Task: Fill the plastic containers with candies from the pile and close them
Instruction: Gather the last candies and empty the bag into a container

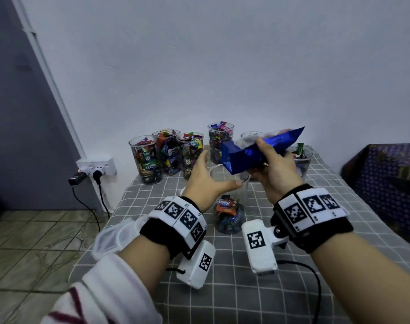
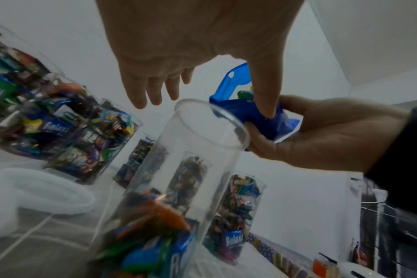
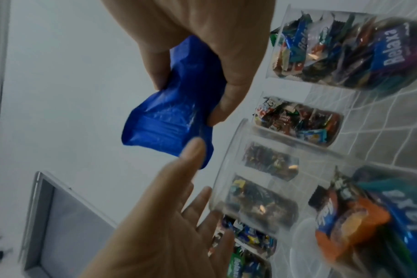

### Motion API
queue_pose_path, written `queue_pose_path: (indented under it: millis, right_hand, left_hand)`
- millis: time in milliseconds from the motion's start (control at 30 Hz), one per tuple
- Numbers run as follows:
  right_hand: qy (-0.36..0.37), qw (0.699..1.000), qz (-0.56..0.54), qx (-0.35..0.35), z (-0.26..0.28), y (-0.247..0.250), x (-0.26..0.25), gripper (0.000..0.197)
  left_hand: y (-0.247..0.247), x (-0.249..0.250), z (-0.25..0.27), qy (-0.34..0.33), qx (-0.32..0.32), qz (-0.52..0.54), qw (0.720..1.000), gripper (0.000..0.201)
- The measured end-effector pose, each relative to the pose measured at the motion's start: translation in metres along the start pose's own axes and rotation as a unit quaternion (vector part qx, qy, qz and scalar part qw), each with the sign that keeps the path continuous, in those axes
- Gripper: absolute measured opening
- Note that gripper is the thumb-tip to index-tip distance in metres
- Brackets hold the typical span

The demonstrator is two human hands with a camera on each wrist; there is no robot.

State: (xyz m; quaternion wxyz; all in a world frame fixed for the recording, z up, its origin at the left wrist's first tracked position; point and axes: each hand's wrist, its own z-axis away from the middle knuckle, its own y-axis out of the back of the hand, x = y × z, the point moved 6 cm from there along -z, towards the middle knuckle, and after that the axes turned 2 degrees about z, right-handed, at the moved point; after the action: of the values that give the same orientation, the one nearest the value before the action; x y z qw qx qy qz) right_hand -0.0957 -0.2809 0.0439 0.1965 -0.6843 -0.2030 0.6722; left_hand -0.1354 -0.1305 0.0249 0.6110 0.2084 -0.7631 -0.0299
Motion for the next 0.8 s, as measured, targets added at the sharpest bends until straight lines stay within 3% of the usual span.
queue_pose_path:
  millis: [167,300,333,467,667,800]
  right_hand:
    - [0.045,0.991,0.126,0.015,-0.009,0.003,-0.008,0.067]
    - [0.078,0.980,0.181,0.001,-0.010,-0.004,-0.015,0.069]
    - [0.088,0.978,0.191,0.001,-0.010,-0.005,-0.017,0.070]
    - [0.116,0.964,0.239,-0.012,-0.012,-0.009,-0.019,0.073]
    - [0.153,0.943,0.291,-0.042,-0.011,-0.017,-0.021,0.077]
    - [0.185,0.912,0.360,-0.062,-0.007,-0.025,-0.023,0.082]
  left_hand:
    - [-0.010,-0.027,-0.002,0.062,-0.025,-0.007,0.998,0.118]
    - [-0.017,-0.034,-0.001,0.066,-0.021,0.050,0.996,0.070]
    - [-0.019,-0.037,-0.001,0.071,-0.019,0.061,0.995,0.066]
    - [-0.021,-0.047,-0.002,0.090,-0.009,0.042,0.995,0.084]
    - [-0.019,-0.049,-0.002,0.084,-0.019,0.041,0.995,0.079]
    - [-0.018,-0.048,-0.001,0.082,-0.026,0.044,0.995,0.078]
